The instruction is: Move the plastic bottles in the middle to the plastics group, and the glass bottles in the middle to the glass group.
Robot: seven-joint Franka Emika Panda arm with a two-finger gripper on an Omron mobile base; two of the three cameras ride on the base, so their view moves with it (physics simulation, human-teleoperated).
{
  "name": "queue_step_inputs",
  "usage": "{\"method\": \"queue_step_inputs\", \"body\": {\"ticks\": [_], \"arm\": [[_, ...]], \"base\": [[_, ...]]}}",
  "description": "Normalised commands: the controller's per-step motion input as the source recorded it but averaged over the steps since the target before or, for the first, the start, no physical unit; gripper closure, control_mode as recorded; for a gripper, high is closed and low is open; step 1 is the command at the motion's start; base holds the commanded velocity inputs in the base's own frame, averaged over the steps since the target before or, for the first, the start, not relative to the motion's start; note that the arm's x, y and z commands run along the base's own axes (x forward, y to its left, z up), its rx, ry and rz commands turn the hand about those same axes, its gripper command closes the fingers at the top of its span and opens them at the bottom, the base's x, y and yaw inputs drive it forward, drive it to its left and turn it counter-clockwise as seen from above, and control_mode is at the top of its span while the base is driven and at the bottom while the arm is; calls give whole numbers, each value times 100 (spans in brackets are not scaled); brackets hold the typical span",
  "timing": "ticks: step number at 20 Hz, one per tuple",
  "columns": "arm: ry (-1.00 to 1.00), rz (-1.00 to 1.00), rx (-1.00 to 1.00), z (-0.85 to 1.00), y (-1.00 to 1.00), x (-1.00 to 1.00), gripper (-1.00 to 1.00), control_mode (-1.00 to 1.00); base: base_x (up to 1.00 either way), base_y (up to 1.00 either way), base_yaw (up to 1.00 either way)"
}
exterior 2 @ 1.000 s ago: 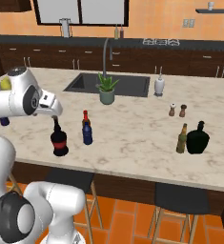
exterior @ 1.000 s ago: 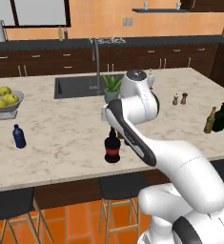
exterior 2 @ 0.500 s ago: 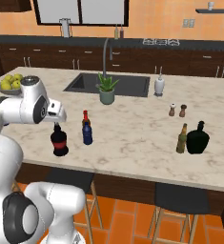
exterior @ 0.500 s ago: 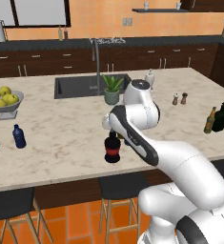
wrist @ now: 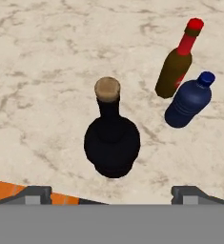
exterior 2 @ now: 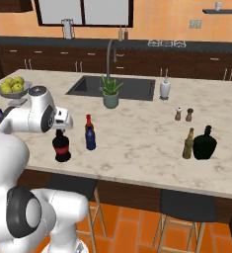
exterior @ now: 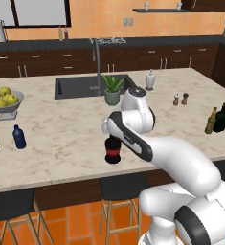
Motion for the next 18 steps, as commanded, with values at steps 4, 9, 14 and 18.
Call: {"method": "queue_step_inputs", "body": {"ticks": [4, 9, 14, 18], "arm": [[0, 0, -5, -21, 10, 6, -100, -100], [0, 0, 0, -14, 5, 13, -100, -100], [0, 0, 0, -27, 0, 34, -100, -100], [0, 0, 0, -23, 2, 26, -100, -100]], "base": [[0, 0, 0], [0, 0, 0], [0, 0, 0], [0, 0, 0]]}}
